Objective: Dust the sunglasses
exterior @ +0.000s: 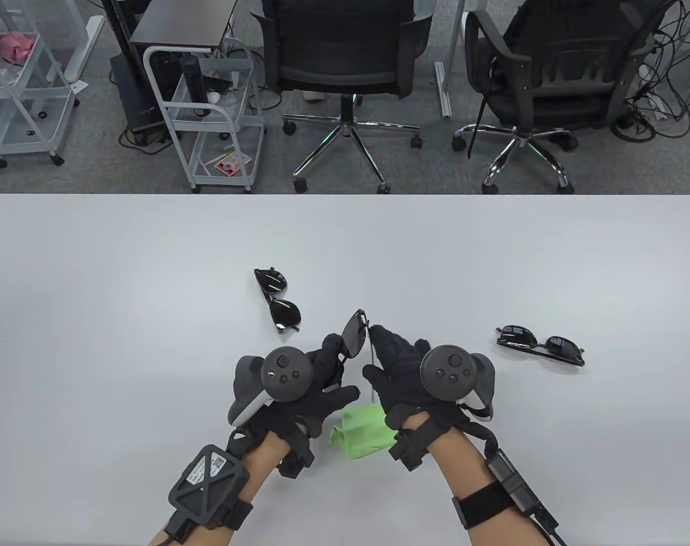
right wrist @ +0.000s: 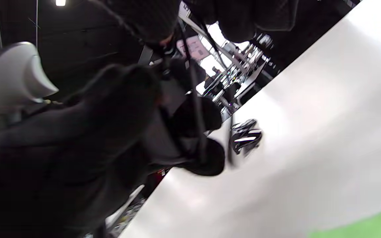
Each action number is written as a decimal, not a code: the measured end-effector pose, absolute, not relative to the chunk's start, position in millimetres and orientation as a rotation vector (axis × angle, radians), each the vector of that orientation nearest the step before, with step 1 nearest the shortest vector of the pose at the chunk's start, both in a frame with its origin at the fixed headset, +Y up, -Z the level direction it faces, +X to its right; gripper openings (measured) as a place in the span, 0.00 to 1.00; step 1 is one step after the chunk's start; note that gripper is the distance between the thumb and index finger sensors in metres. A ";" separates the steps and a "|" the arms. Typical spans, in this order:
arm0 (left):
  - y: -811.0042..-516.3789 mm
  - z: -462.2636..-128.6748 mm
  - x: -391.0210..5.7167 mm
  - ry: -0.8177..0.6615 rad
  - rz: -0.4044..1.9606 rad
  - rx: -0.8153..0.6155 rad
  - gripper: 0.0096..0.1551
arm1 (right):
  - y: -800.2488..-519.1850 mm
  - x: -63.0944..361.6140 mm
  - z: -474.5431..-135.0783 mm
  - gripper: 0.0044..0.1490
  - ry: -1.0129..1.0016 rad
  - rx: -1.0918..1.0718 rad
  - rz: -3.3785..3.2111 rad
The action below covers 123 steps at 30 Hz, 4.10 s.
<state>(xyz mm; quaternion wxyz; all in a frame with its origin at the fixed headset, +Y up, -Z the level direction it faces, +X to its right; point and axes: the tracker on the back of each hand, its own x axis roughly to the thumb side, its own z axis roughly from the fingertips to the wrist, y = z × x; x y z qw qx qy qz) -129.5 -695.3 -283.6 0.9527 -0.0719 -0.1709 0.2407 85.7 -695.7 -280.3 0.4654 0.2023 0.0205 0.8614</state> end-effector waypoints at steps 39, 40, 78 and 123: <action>-674.0 -266.1 -109.0 -0.334 -0.123 0.231 0.68 | -665.1 84.4 -292.4 0.25 -0.336 0.397 2.663; -675.1 -271.1 -117.8 -0.298 -0.098 0.210 0.68 | -667.7 89.4 -300.8 0.25 -0.293 0.356 2.668; -707.9 -307.9 -165.9 -0.162 0.034 -0.131 0.62 | -732.3 126.4 -386.9 0.33 0.022 0.170 2.945; -702.2 -302.7 -162.2 -0.197 0.069 -0.136 0.61 | -690.9 209.6 -325.0 0.30 -0.224 0.089 3.162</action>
